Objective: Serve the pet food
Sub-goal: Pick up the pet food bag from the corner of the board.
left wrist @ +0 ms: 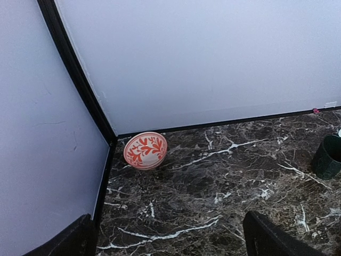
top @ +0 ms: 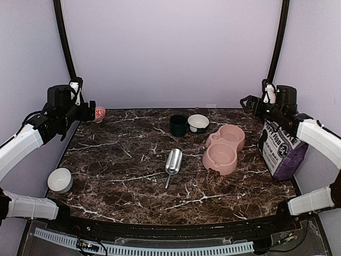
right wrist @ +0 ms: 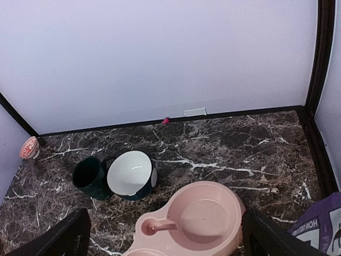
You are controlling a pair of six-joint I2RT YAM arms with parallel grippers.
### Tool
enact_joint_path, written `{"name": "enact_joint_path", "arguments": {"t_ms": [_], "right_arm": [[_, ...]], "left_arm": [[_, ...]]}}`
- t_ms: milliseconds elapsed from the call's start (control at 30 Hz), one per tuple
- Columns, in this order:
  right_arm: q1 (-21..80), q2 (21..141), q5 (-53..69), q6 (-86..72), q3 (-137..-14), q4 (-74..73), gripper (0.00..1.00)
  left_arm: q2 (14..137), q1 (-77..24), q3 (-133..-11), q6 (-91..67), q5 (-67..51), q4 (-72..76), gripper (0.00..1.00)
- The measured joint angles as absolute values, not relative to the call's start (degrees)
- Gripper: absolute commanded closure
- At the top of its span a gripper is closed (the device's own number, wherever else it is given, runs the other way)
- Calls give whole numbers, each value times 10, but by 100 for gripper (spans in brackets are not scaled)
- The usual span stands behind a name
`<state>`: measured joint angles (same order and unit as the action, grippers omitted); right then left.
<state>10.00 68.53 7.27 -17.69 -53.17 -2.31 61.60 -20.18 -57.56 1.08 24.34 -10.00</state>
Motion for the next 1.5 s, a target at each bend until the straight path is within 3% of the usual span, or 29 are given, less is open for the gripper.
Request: {"name": "enact_joint_path", "arguments": {"t_ms": [433, 867, 1400, 1500], "right_arm": [[65, 773, 51, -182, -731, -90, 0], [55, 788, -61, -135, -893, -264, 0], [6, 757, -263, -126, -897, -497, 0], [-5, 757, -263, -129, -881, -511, 6]], "left_arm": [[623, -86, -576, 13, 189, -100, 1], [623, -60, -576, 17, 143, -100, 1], [623, -57, -576, 23, 117, -100, 2], [623, -57, -576, 23, 114, -100, 2]]}}
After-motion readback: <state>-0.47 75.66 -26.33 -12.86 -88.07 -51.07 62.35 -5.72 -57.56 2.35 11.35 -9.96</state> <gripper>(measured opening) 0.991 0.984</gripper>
